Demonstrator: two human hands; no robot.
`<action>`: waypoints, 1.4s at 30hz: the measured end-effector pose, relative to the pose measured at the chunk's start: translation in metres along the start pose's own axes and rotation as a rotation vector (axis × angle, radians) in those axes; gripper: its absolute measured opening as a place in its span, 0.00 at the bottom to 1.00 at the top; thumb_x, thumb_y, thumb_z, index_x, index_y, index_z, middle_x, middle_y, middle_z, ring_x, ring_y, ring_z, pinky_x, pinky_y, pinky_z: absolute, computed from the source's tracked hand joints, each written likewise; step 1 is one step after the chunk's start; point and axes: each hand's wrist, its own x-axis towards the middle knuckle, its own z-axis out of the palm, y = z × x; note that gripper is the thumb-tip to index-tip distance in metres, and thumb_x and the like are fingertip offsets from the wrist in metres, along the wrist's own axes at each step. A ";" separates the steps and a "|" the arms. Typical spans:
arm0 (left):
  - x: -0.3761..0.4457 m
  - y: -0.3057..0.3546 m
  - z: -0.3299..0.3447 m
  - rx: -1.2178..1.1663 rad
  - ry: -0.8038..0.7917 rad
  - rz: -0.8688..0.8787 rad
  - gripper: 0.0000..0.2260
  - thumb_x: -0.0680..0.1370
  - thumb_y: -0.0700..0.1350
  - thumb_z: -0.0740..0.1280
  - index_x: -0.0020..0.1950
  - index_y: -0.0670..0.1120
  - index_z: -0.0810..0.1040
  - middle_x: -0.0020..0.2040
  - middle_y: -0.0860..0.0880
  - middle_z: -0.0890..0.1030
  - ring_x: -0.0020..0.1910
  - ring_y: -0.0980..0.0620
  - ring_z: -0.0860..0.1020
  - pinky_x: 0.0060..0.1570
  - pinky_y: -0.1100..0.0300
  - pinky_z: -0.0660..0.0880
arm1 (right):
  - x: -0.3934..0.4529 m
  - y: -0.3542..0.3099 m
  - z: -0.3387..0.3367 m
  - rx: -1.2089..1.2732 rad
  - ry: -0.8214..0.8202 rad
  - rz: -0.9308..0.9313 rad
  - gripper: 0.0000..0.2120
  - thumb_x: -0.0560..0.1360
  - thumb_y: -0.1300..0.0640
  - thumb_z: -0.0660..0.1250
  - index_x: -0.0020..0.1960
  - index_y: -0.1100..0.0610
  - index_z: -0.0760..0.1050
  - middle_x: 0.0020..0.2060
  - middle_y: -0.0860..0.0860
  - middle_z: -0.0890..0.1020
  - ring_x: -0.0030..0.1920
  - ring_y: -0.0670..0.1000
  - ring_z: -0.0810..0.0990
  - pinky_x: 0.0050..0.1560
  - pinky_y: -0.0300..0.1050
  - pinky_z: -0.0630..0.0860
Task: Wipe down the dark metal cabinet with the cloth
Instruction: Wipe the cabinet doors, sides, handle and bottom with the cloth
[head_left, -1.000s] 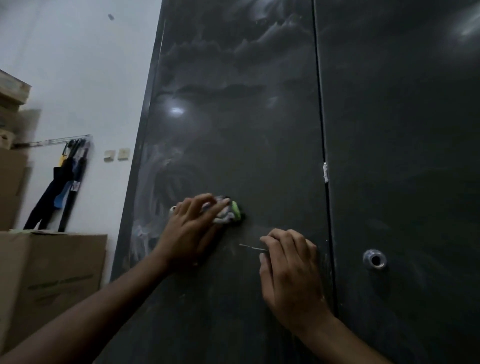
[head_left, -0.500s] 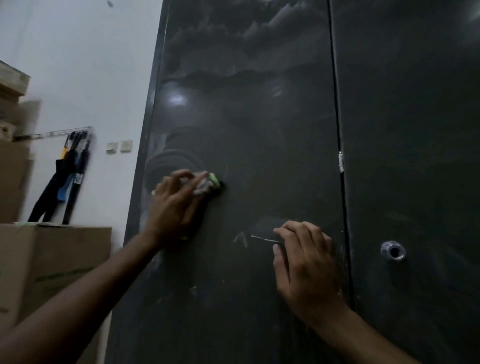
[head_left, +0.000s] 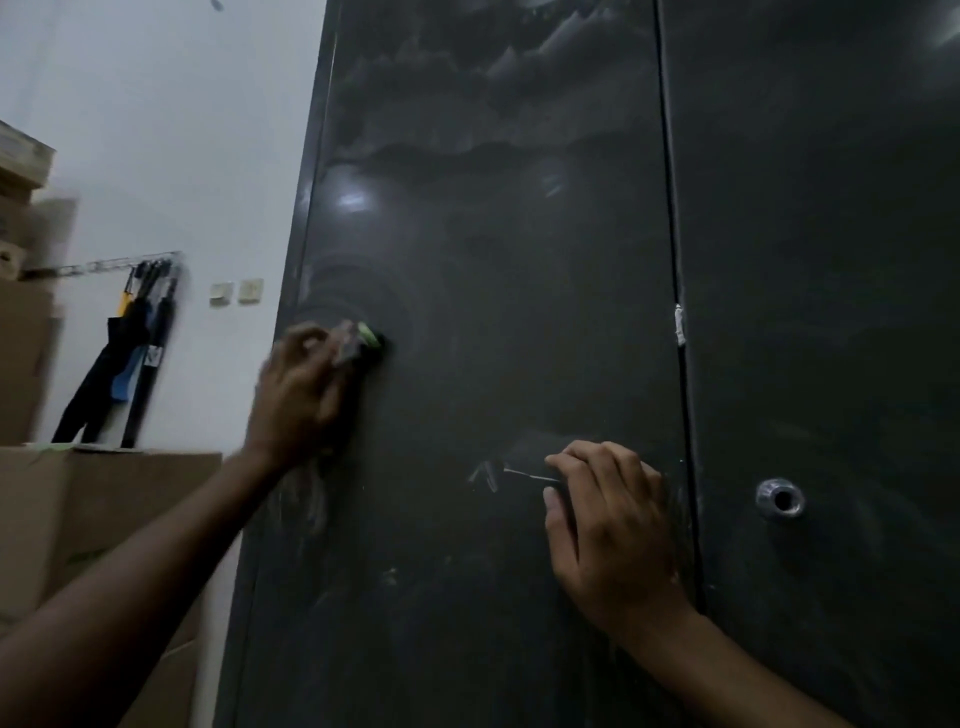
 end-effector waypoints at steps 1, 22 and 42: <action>0.026 -0.007 -0.001 0.021 0.044 -0.136 0.25 0.84 0.56 0.58 0.78 0.48 0.73 0.67 0.36 0.72 0.61 0.33 0.75 0.61 0.42 0.73 | 0.000 -0.001 -0.001 0.003 0.002 0.004 0.15 0.76 0.53 0.62 0.57 0.57 0.81 0.55 0.53 0.81 0.59 0.58 0.78 0.59 0.52 0.70; -0.127 0.043 0.013 -0.023 0.003 -0.109 0.25 0.84 0.54 0.59 0.80 0.47 0.70 0.68 0.39 0.72 0.64 0.37 0.73 0.62 0.47 0.68 | 0.000 -0.004 -0.005 0.072 -0.015 0.026 0.13 0.76 0.55 0.64 0.57 0.59 0.81 0.55 0.55 0.82 0.59 0.59 0.78 0.59 0.56 0.73; -0.057 0.116 0.024 -0.075 -0.031 0.059 0.23 0.84 0.53 0.62 0.79 0.49 0.72 0.68 0.41 0.72 0.61 0.40 0.73 0.59 0.46 0.71 | -0.003 0.000 0.004 0.184 0.075 0.085 0.14 0.80 0.60 0.59 0.61 0.62 0.78 0.58 0.57 0.80 0.59 0.59 0.77 0.60 0.54 0.72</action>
